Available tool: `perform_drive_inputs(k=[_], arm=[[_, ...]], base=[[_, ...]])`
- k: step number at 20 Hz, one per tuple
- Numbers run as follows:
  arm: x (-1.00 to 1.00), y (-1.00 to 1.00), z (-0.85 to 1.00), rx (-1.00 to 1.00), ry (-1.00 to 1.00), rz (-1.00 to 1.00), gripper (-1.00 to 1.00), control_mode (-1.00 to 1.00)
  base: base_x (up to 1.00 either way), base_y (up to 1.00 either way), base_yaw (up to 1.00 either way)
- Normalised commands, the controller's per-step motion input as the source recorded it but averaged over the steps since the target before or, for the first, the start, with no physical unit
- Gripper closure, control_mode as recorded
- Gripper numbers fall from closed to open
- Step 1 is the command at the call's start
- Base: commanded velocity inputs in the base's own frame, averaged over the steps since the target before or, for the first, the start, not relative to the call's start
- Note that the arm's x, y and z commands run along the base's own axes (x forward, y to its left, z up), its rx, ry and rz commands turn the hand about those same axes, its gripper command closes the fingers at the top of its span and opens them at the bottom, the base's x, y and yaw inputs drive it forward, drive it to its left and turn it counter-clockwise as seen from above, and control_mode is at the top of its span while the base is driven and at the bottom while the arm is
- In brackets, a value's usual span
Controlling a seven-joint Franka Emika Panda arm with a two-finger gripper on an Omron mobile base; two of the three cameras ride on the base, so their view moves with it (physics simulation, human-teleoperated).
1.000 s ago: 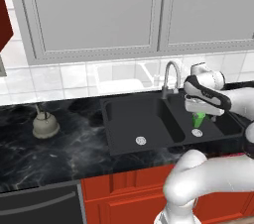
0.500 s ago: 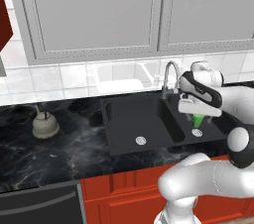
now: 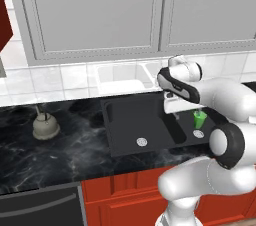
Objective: Place the kettle in the left basin and the cup in the right basin of the sink.
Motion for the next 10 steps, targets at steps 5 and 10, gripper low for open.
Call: perform_drive_inputs(k=[5, 10], arm=[[0.01, 0.65, -0.14, 0.09, 0.01, 0.29, -1.00, -1.00], [0.00, 0.53, -0.37, 0.19, 0.00, 0.30, -1.00, -1.00]], base=[[0.00, 0.00, 0.00], [0.00, 0.00, 0.00]])
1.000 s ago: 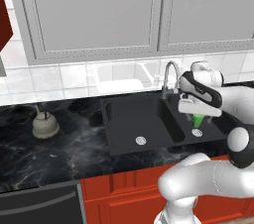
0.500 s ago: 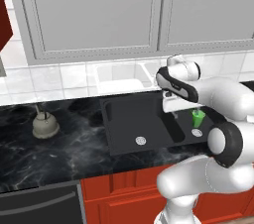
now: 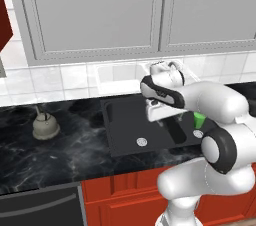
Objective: Place the kettle in the left basin and the cup in the right basin of the sink.
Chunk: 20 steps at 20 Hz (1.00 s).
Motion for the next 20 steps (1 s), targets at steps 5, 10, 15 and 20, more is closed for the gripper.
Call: perform_drive_inputs(k=[5, 10, 15, 20], arm=[[0.01, -0.10, -0.32, 0.38, 0.00, 0.16, -1.00, -1.00], [0.00, -0.02, -0.04, 0.06, 0.00, 0.06, -1.00, -1.00], [0.00, 0.00, 0.00, 0.00, 0.00, 0.00, -1.00, -1.00], [0.01, 0.00, 0.00, 0.00, 0.00, 0.00, -1.00, -1.00]], base=[[0.00, 0.00, 0.00], [0.00, 0.00, 0.00], [0.00, 0.00, 0.00], [0.00, 0.00, 0.00]])
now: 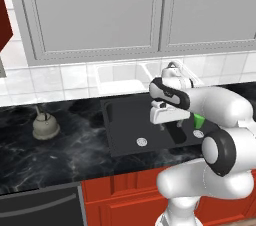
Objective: Place the kettle in the left basin and the cup in the right basin of the sink.
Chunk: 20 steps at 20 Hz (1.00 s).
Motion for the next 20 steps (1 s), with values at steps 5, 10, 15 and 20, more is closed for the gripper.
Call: perform_drive_inputs(k=[5, 10, 15, 20], arm=[[0.10, 0.03, 0.00, 0.00, 0.00, 0.00, -1.00, 1.00], [0.00, 0.00, 0.00, 0.00, 0.00, 0.00, -1.00, 1.00], [0.00, 0.00, 0.00, 0.00, 0.00, 0.00, -1.00, 1.00], [0.00, 0.00, 0.00, 0.00, 0.00, 0.00, -1.00, 1.00]], base=[[0.05, 0.06, 0.00], [0.03, 0.45, 0.00], [0.07, 0.66, 0.00], [0.12, 0.65, 0.00]])
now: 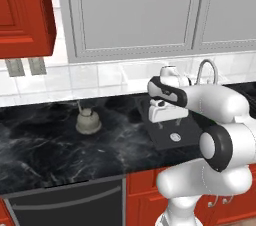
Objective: Place the kettle in the left basin and the cup in the right basin of the sink.
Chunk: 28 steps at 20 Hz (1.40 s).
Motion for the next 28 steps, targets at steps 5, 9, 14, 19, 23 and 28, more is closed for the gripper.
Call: perform_drive_inputs(k=[5, 9, 14, 19, 23, 28], arm=[[0.00, 0.00, 0.00, 0.00, 0.00, 0.00, -1.00, 1.00], [0.00, 0.00, 0.00, 0.00, 0.00, 0.00, -1.00, 1.00], [0.00, 0.00, 0.00, 0.00, 0.00, 0.00, -1.00, 1.00], [0.00, 0.00, 0.00, 0.00, 0.00, 0.00, -1.00, 1.00], [0.00, 0.00, 0.00, 0.00, 0.00, 0.00, -1.00, 1.00], [0.00, 0.00, 0.00, 0.00, 0.00, 0.00, -1.00, 1.00]], base=[[0.19, 0.49, 0.00], [0.16, 0.35, -0.01], [0.02, 0.02, 0.00], [0.42, 0.04, 0.00], [0.61, 0.10, 0.00], [0.64, 0.16, 0.00]])
